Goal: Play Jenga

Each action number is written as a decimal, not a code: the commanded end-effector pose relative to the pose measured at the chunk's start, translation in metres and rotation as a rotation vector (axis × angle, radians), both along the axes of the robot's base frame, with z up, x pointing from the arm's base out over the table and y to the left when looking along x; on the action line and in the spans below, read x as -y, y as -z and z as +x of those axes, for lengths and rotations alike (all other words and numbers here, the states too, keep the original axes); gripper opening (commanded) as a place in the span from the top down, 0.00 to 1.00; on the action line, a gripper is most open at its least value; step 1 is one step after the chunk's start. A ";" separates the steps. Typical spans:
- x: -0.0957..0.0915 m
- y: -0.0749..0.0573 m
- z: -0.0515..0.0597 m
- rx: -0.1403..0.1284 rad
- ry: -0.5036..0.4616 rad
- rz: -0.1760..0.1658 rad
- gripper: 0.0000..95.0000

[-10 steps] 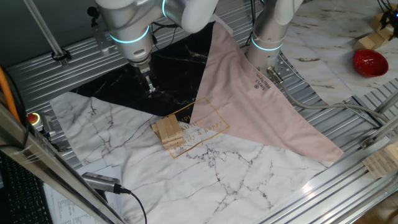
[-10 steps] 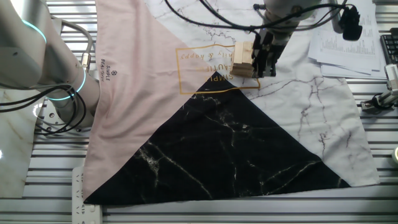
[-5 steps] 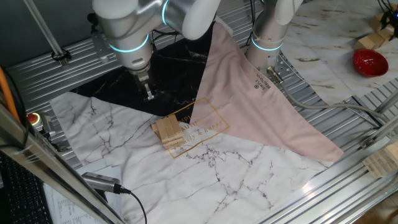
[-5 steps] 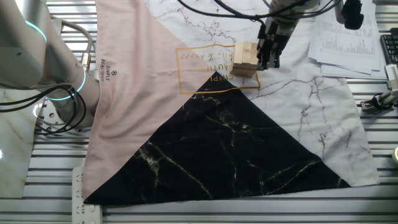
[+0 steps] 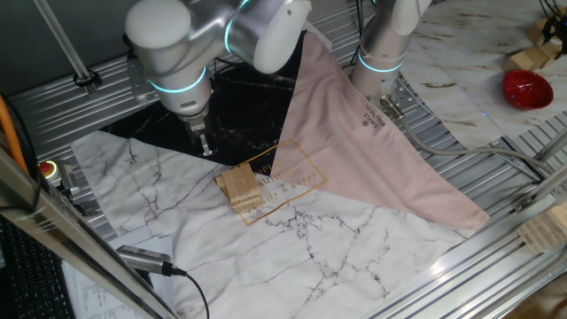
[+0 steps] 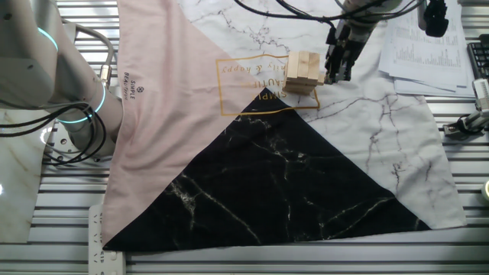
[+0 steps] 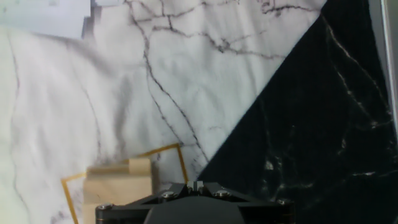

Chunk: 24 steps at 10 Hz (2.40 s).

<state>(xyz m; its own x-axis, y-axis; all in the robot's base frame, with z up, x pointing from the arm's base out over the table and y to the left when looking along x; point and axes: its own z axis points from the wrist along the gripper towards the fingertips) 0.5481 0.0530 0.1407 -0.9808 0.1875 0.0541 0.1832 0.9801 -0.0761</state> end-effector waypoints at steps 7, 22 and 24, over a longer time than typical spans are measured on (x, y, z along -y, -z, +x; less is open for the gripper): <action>0.015 0.041 0.019 0.023 0.008 -0.029 1.00; -0.033 0.027 0.052 -0.010 0.073 0.075 1.00; -0.038 0.028 0.055 -0.011 0.073 0.075 1.00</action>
